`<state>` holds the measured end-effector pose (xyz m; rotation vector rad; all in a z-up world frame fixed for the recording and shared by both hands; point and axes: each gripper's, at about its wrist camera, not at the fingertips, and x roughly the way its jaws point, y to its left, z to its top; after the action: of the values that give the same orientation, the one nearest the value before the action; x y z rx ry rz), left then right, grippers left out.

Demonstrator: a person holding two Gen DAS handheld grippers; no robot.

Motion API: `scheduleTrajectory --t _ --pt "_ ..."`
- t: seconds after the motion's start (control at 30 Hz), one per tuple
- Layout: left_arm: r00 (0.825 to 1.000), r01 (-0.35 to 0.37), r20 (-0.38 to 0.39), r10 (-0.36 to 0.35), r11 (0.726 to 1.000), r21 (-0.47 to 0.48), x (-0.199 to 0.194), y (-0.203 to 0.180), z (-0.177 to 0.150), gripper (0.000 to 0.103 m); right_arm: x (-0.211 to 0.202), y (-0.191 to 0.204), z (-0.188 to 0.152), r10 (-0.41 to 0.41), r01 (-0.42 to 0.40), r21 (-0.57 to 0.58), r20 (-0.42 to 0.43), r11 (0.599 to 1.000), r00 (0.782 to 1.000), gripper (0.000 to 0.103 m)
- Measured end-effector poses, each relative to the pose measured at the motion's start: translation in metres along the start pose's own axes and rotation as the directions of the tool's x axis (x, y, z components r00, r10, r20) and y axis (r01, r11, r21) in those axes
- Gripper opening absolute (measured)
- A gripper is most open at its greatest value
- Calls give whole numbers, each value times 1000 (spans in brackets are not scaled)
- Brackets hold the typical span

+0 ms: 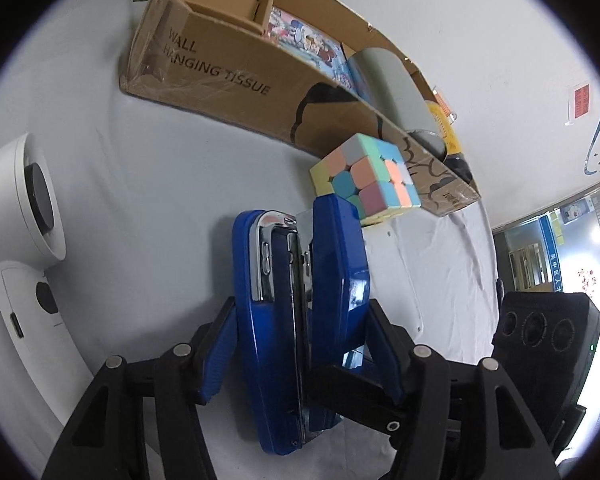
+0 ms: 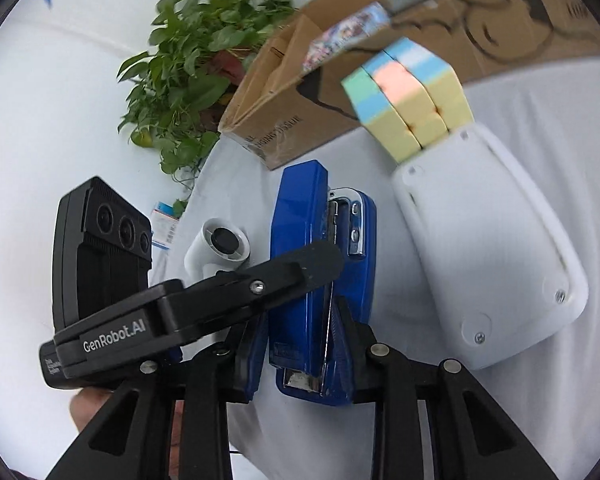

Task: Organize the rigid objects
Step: 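Lower the blue stapler into the box beside the board game, release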

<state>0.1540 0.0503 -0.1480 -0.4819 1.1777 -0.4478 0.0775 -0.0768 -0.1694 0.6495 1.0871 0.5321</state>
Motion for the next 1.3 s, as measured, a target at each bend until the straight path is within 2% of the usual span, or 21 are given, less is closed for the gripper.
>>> scheduleTrajectory --t 0.1,0.2,0.37,0.5,0.67,0.83,0.93,1.0,1.03,1.17,1.3 --pt "999 10 39 -10 1000 17 -10 -7 10 60 -12 16 8 -28 30 -62 32 998 999 28" --pt "996 -3 87 -3 997 75 -28 -25 34 60 -24 36 29 -36 46 -118 85 992 996 28" --pt "990 -27 138 4 985 168 -46 -51 103 60 -26 62 93 -29 55 -157 163 986 986 28" --pt "993 -26 120 1 979 205 -34 -58 163 60 -12 64 149 -36 57 -121 167 991 985 28" --pt "999 2 46 -10 986 166 9 -40 205 60 24 44 204 -82 89 -60 105 994 991 28" --pt "999 -31 18 29 990 140 34 -27 214 61 54 24 217 -114 114 -4 68 993 991 26" --pt "995 -78 79 66 984 163 28 -35 216 61 67 10 217 -138 137 27 45 990 989 26" --pt "985 -103 152 78 981 164 14 -38 219 70 70 9 216 -146 145 24 41 989 988 26" --pt "981 -105 180 76 982 159 7 -38 219 70 72 11 216 -155 154 11 40 988 987 27" --pt "970 -120 226 84 981 149 -12 -35 216 70 74 17 210 -176 176 -13 34 984 984 27" --pt "957 -120 279 77 983 140 -37 -31 199 70 77 19 209 -158 158 -11 18 987 987 29"
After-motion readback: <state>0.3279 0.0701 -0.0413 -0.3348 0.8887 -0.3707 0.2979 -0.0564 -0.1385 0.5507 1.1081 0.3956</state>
